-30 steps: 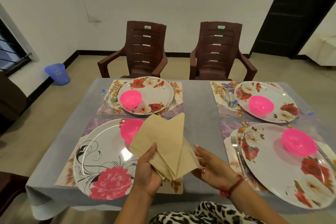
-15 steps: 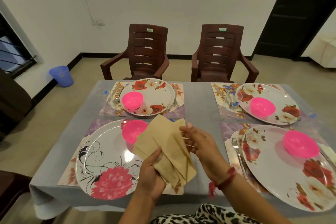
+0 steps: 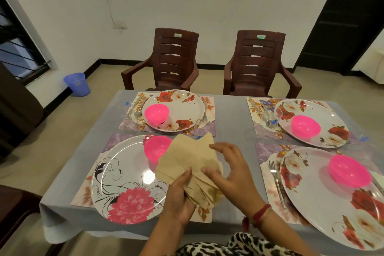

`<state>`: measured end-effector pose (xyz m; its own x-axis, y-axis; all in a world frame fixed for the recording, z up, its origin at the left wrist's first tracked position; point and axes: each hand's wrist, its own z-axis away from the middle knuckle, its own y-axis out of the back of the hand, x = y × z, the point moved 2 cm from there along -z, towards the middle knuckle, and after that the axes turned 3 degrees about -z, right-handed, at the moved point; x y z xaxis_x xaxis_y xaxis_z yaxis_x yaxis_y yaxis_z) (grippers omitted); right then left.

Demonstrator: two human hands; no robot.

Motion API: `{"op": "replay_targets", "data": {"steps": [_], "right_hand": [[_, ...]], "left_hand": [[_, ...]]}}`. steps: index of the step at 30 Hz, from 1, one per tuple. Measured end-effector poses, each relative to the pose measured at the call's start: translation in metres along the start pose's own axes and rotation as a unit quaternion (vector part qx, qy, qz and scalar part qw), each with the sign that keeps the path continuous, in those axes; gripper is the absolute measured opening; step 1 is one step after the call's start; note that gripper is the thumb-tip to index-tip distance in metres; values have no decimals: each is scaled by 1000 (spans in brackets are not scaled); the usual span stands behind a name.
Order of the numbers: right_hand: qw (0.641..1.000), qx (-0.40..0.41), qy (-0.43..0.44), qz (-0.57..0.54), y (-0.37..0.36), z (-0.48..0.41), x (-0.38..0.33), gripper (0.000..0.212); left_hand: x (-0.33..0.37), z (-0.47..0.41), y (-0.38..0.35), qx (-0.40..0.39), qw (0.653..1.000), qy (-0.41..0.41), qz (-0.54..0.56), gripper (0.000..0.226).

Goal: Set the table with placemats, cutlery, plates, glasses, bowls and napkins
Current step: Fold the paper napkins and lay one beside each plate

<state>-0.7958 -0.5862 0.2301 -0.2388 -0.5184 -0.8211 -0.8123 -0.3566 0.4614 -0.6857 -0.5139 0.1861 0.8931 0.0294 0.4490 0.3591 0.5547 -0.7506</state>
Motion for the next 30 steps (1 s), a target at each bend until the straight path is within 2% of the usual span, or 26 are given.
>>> {"op": "replay_targets", "data": {"steps": [3,6,10,13,15,17,19,22,25,27,28,30], "right_hand": [[990,-63,32,120,1,9,8,49],[959,-40,124,252,-8,13,8,36],[932,-15,180,314,-12,10,3,25],[962,28,116,244,-8,9,5,21],[993,73,13,89,-2,4,8,17],[986,114,-83,-89,0,-2,9,14],[969,123,-131,-171,-3,-8,8,11],[972,65,-146,-173,-15,-17,-2,7],[987,-10,-133,-86,-27,-21,-6,10],[992,-57,-104,-37,-32,-19,-8,5],[994,-59,-83,-39,-32,-17,-10,5],[994,-2,-66,-92,-25,-14,-12,10]], "left_hand": [[2,3,-3,-9,1000,-1,8,31],[-2,4,-8,-16,999,22,20,33],[-6,8,-16,-36,998,41,42,33],[-4,9,-17,-24,999,34,22,32],[-4,9,-15,-7,1000,23,-3,31],[-4,7,-11,15,1000,-2,-20,29],[-4,7,-10,24,999,-22,-28,27],[-4,9,-14,10,999,-28,-25,30],[-2,10,-15,4,999,-28,-25,31],[-1,10,-14,-4,1000,-24,-9,33],[-1,10,-14,-8,1000,-20,2,36],[0,9,-10,-7,1000,-11,17,41]]}}
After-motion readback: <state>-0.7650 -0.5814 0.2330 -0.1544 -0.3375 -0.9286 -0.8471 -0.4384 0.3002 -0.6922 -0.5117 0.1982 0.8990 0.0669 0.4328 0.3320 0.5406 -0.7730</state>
